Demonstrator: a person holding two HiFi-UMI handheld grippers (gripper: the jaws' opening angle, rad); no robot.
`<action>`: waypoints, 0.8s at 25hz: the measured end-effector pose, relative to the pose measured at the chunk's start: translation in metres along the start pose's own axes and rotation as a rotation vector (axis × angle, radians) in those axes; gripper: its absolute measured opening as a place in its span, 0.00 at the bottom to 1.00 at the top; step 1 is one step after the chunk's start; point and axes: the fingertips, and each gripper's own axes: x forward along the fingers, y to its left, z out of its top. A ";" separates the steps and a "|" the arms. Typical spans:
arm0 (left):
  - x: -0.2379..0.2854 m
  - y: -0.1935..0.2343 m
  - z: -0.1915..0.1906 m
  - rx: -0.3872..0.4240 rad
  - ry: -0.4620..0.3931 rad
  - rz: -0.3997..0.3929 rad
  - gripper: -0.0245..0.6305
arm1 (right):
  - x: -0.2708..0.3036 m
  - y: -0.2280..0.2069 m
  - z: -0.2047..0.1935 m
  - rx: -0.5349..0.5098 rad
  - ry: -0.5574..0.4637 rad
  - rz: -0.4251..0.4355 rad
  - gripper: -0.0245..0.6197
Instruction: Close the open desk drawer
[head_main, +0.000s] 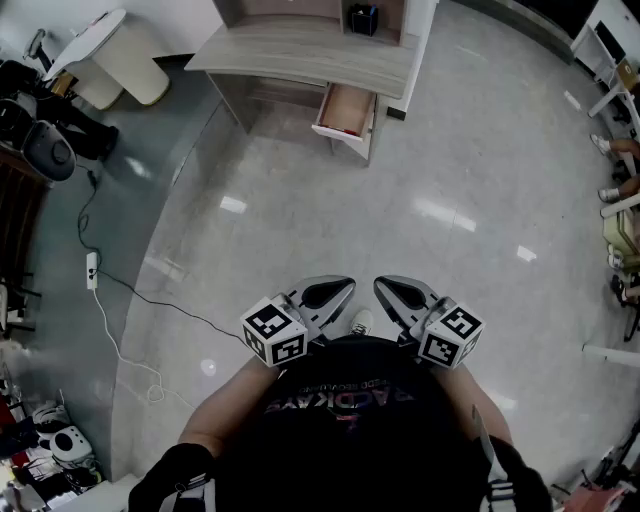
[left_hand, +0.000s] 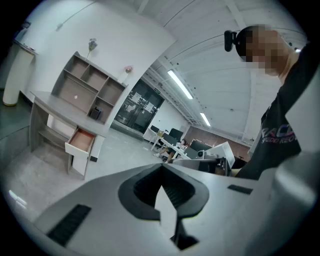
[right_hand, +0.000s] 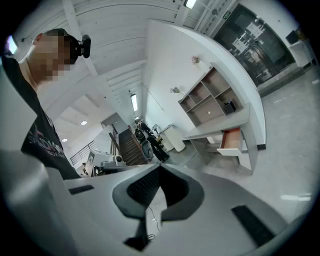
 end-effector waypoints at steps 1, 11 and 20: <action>0.000 0.000 0.000 0.001 -0.001 0.000 0.06 | 0.000 0.000 0.000 -0.003 0.001 0.001 0.05; -0.004 -0.005 -0.003 0.005 -0.001 -0.003 0.05 | -0.002 0.007 -0.001 -0.011 0.001 0.008 0.05; -0.017 -0.001 0.001 0.000 0.001 0.034 0.06 | 0.004 0.020 0.003 -0.022 -0.032 0.056 0.06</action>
